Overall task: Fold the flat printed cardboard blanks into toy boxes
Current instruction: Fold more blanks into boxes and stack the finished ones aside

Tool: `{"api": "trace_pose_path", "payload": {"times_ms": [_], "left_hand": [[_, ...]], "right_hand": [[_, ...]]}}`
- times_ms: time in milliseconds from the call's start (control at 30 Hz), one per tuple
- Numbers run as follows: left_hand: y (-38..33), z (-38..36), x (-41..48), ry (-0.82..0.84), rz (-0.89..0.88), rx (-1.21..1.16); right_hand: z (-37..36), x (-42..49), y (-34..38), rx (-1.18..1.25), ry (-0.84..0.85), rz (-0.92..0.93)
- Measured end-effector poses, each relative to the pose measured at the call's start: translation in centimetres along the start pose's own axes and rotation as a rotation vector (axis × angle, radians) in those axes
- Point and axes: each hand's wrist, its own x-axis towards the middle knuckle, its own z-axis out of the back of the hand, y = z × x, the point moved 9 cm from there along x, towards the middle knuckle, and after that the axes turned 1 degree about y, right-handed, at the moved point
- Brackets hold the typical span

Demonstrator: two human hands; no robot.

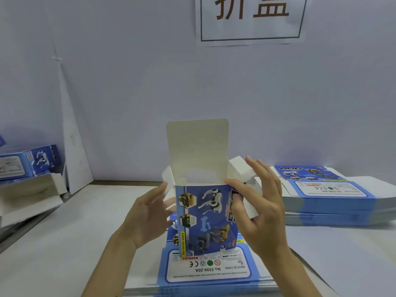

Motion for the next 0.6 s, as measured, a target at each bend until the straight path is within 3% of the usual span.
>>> {"api": "trace_pose_path", "payload": {"times_ms": [233, 367, 500, 600], "left_hand": [[1.1, 0.1, 0.8, -0.032, 0.040, 0.133], [0.2, 1.2, 0.4, -0.237, 0.054, 0.228], [-3.0, 1.0, -0.5, -0.367, -0.135, 0.390], [-4.7, -1.9, -0.9, -0.233, -0.251, 0.641]], "right_hand": [[-1.1, -0.2, -0.9, 0.065, 0.108, -0.080], [-1.4, 0.1, -1.1, -0.129, 0.173, -0.054], [0.7, 1.2, -0.1, -0.292, 0.069, 0.031], [1.5, 1.5, 0.2, -0.282, 0.037, -0.005]]}}
